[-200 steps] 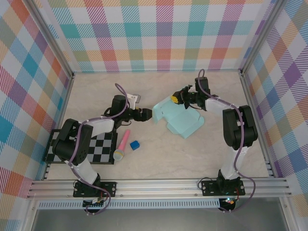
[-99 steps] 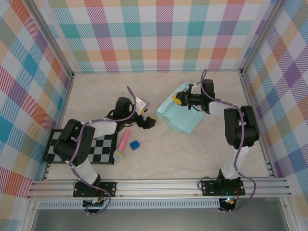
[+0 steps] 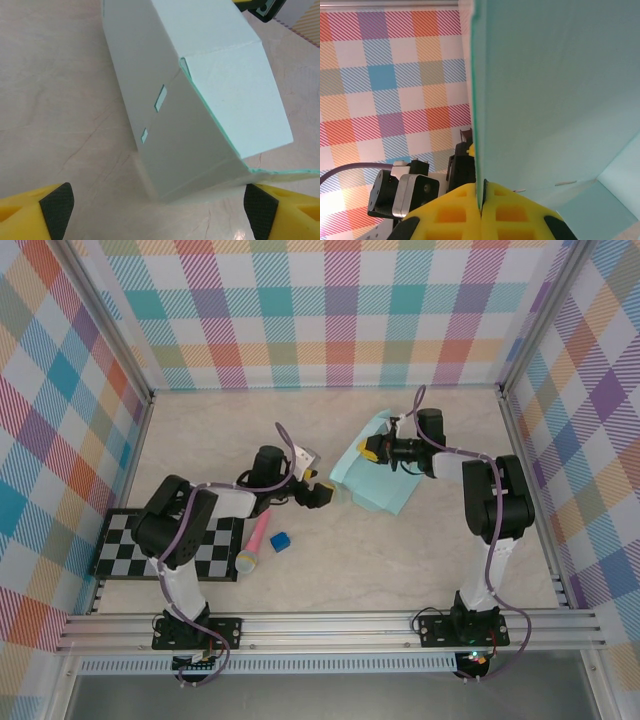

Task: Fold the paper box

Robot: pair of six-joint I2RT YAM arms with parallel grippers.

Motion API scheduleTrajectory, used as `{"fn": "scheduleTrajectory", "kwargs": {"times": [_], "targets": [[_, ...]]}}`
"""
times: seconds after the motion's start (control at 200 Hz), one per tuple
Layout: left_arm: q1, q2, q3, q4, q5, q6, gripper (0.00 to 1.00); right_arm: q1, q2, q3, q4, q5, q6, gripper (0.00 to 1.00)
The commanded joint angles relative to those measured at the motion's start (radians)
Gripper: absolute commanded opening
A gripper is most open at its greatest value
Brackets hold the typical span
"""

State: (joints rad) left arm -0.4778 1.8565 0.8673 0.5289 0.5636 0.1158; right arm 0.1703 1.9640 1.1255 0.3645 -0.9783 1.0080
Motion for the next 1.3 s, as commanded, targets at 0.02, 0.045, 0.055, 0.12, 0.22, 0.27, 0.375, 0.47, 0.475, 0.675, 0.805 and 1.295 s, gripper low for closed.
{"fn": "scheduleTrajectory", "kwargs": {"times": [0.02,0.045,0.055,0.12,0.22,0.27,0.375,0.47,0.475,0.675,0.805,1.295], "targets": [[-0.019,0.025,0.046,0.069,-0.016,-0.030,0.88,-0.005,0.024,-0.009,-0.006,-0.027,-0.099,0.00],[-0.019,0.029,0.048,0.074,-0.016,-0.036,0.88,-0.005,0.026,-0.009,-0.004,-0.026,-0.100,0.00],[-0.019,0.030,0.049,0.075,-0.017,-0.038,0.87,-0.005,0.027,-0.009,-0.004,-0.028,-0.100,0.00],[-0.019,0.038,0.059,0.068,-0.016,-0.050,0.85,-0.006,0.031,-0.010,0.011,-0.028,-0.091,0.00],[-0.025,0.056,0.080,0.062,0.007,-0.073,0.76,-0.006,0.036,-0.009,0.017,-0.026,-0.080,0.00],[-0.033,0.062,0.092,0.056,0.016,-0.083,0.73,-0.006,0.037,-0.008,0.019,-0.023,-0.073,0.00],[-0.059,0.070,0.099,0.058,0.027,-0.098,0.72,-0.006,0.034,-0.009,0.023,-0.015,-0.066,0.00],[-0.081,0.069,0.092,0.065,0.049,-0.120,0.72,-0.006,0.029,-0.014,0.022,-0.003,-0.065,0.00],[-0.081,0.069,0.092,0.065,0.050,-0.123,0.72,-0.006,0.029,-0.015,0.023,-0.003,-0.064,0.00],[-0.062,0.001,0.017,0.141,0.113,-0.203,0.79,-0.006,0.035,-0.016,0.038,0.002,-0.057,0.00],[-0.005,-0.081,-0.005,0.099,0.122,-0.201,0.81,-0.006,0.039,-0.010,0.027,-0.007,-0.067,0.00],[-0.006,0.016,0.420,-0.623,-0.015,0.239,0.81,-0.006,0.049,0.005,-0.009,-0.014,-0.090,0.00]]}}
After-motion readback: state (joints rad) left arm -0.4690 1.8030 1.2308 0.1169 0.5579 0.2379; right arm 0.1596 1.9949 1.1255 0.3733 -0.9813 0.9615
